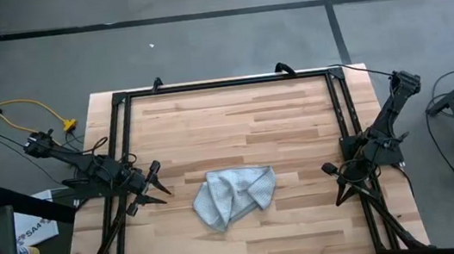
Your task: Fold microfiber towels
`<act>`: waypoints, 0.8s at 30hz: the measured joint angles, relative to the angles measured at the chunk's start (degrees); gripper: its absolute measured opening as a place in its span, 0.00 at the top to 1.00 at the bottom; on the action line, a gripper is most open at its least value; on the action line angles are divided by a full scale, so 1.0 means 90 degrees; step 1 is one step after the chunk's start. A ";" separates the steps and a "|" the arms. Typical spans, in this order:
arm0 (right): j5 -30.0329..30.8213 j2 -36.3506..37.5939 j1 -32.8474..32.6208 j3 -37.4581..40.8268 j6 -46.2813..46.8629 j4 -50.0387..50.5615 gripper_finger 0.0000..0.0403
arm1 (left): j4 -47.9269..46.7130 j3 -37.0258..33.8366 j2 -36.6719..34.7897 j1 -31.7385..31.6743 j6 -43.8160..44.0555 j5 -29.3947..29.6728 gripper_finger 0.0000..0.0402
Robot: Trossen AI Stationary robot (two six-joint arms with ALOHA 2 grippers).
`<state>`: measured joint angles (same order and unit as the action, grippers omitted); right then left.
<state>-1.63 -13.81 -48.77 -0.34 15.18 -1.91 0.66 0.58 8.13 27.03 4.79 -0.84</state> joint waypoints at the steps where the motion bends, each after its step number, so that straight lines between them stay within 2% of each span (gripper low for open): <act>1: -0.0002 0.0001 0.0000 0.0000 0.0000 0.0000 0.99 | 0.0000 0.0000 0.0000 0.0000 0.0001 0.0000 0.65; 24: 0.0000 0.0000 -0.0001 0.0000 0.0000 -0.0002 0.99 | 0.0074 0.0000 -0.0001 0.0000 -0.0014 0.0368 0.65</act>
<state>-1.63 -13.81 -48.77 -0.34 15.18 -1.93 1.32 0.58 8.12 27.03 4.66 2.47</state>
